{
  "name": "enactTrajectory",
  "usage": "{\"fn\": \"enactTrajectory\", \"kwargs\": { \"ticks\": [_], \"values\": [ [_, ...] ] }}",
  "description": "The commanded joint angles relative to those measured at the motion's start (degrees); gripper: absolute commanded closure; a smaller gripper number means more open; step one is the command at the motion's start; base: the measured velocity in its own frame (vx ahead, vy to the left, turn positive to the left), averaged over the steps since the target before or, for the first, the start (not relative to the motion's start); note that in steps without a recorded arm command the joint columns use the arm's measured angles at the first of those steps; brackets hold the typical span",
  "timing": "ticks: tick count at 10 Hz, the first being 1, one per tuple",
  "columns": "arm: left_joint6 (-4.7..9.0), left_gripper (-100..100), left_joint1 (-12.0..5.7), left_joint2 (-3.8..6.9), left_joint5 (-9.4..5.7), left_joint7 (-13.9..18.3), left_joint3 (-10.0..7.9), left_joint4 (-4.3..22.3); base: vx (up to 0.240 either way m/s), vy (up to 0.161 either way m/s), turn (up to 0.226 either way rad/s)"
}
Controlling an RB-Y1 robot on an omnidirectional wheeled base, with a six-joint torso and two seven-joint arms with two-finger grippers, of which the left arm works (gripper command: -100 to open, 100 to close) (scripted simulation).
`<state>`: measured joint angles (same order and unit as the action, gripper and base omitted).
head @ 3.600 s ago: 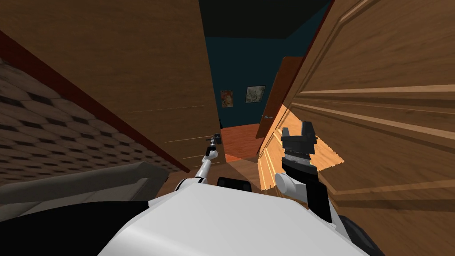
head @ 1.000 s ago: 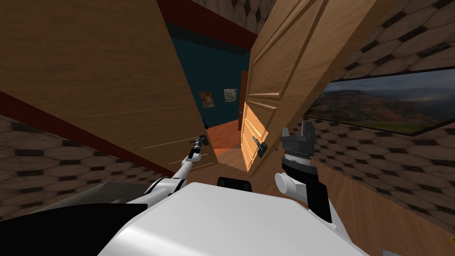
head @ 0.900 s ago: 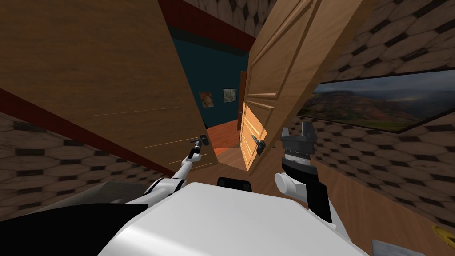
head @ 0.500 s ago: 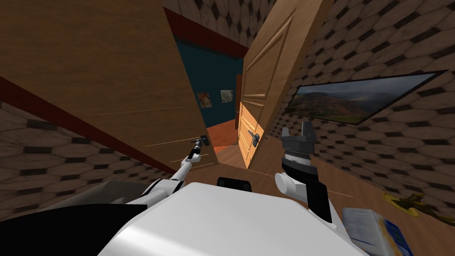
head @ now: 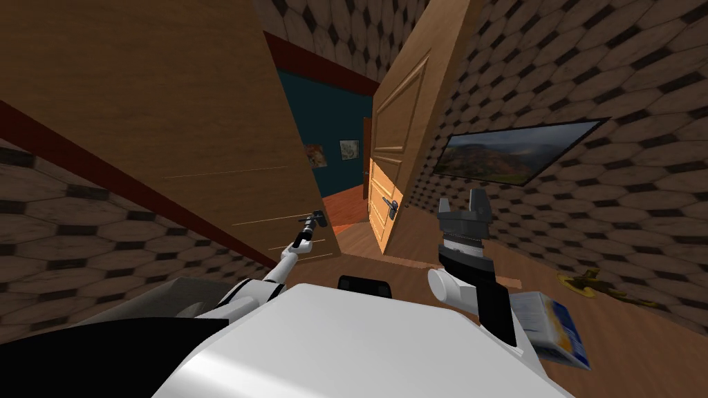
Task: Pull the door open
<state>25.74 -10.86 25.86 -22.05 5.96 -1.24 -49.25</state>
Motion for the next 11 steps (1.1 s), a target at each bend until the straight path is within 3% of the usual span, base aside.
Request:
{"fn": "enactTrajectory", "kwargs": {
  "ticks": [1, 8, 9, 11],
  "values": [
    [0.28, 100, 0.37, 0.60, 0.03, 0.88, 1.01, -0.24, -0.231, 0.072, -0.115],
    [1.35, 100, 1.72, 3.03, 0.10, 4.13, 5.03, -2.09, -0.201, 0.051, -0.102],
    [1.18, 100, 1.51, 2.67, 0.13, 3.83, 4.85, -1.96, -0.088, 0.013, -0.036],
    [1.78, 100, 2.44, 3.72, 0.06, 5.05, 6.55, -2.89, -0.179, 0.067, -0.105]
  ]
}}
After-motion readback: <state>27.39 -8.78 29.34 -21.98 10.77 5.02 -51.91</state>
